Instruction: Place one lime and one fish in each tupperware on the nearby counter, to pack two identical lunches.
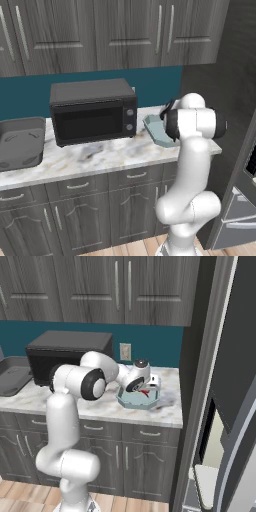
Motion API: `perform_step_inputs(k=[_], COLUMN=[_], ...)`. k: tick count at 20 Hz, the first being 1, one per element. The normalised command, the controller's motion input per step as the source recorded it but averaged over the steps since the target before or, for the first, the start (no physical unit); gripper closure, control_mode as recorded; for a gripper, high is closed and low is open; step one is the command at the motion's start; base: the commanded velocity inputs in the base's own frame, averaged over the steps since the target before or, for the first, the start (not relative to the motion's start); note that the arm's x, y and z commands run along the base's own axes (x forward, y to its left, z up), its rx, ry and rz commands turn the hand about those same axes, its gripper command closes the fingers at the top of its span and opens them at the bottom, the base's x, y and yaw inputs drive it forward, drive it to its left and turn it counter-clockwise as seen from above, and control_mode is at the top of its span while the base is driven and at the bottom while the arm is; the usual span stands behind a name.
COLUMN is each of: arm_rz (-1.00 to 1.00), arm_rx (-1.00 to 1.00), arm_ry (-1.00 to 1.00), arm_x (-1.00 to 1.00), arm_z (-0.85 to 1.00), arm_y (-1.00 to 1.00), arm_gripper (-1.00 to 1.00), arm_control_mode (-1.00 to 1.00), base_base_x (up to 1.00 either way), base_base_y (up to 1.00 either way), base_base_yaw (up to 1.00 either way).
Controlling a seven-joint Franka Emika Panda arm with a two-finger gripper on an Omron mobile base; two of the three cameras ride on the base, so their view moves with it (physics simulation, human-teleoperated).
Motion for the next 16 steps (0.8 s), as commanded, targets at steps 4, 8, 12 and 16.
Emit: perform_step_inputs(k=[4, 8, 12, 16], arm_rz=[0.04, 0.0, 0.0, 0.0], arm_rx=[0.0, 0.0, 0.0, 0.0], arm_ry=[0.01, 0.03, 0.04, 0.09], arm_x=[0.54, 0.61, 0.67, 0.54], arm_z=[-0.28, -0.28, -0.21, -0.01], arm_y=[-0.04, 0.0, 0.0, 0.0], arm_gripper=[1.0, 1.0, -1.0, -1.0], arm_control_mode=[-1.0, -1.0, -1.0, -1.0], base_base_x=[0.0, 0.0, 0.0, 0.0], base_base_y=[0.0, 0.0, 0.0, 0.0], base_base_yaw=[0.0, 0.0, 0.0, 0.0])
